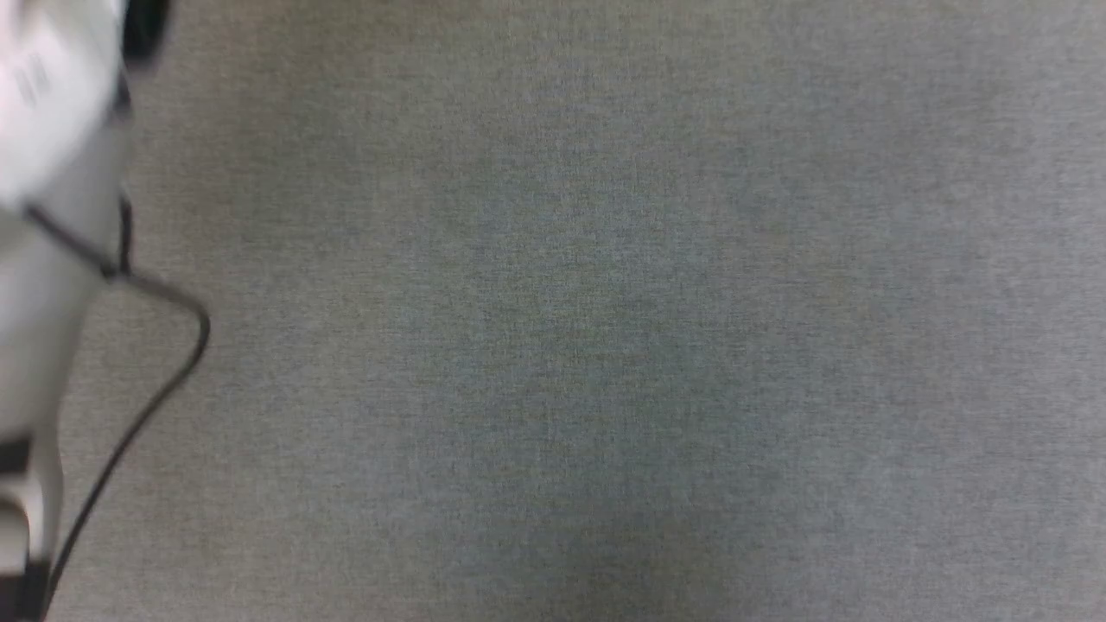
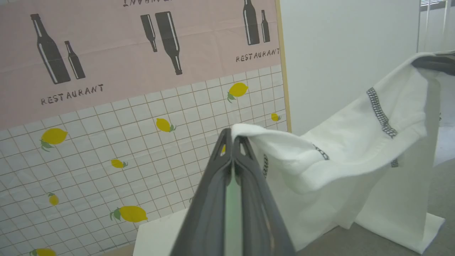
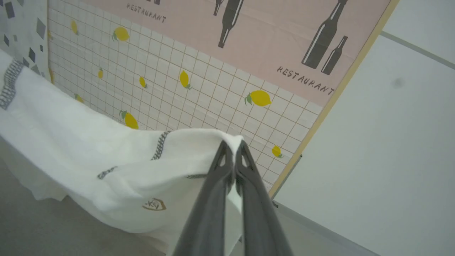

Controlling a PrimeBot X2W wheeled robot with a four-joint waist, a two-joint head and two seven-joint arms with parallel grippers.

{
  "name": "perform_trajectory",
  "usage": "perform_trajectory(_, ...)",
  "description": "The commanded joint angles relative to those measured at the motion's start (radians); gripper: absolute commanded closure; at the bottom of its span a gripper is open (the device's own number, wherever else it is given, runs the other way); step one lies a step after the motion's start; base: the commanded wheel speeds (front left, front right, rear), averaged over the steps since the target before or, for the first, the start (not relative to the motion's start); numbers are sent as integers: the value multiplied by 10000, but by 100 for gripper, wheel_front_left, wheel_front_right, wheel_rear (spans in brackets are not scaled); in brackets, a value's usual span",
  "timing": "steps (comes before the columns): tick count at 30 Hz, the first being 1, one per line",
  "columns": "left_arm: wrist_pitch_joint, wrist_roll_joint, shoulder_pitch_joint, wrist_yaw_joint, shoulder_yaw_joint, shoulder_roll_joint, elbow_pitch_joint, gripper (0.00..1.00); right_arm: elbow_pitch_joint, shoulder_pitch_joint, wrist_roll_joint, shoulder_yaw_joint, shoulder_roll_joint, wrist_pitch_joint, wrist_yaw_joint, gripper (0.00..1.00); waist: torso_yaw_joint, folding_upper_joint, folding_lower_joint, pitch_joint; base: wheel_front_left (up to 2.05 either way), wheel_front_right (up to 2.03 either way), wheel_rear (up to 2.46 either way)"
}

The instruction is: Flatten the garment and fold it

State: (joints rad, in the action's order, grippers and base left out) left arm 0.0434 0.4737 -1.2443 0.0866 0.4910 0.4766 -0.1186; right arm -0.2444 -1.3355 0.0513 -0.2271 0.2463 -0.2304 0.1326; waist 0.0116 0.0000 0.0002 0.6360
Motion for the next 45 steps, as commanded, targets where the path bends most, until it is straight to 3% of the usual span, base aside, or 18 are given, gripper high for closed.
perform_trajectory(1,-157,118,622,180,-9,196,590,100,565,635,255,18,146,-245,-19,100,-25,0,-2,-375,0,0,0)
perform_trajectory(8,-1170,504,3693,1179,227,944,3726,100,3724,4050,1008,487,536,-1705,-19,100,-67,0,-2,-1191,0,0,0)
perform_trajectory(18,-1950,648,7215,2258,1186,1557,5584,100,5884,8378,1448,889,314,-2882,-19,100,-122,0,-2,-2310,0,0,0)
perform_trajectory(24,-2278,1237,9064,2264,2266,1463,5265,100,6193,10784,1700,1220,82,-3173,-19,100,-162,0,-2,-2977,0,0,0)
perform_trajectory(45,-4250,2637,11141,1917,3834,2188,5014,100,6455,14919,2335,1330,260,-4916,-19,100,-169,0,-2,-3953,0,0,0)
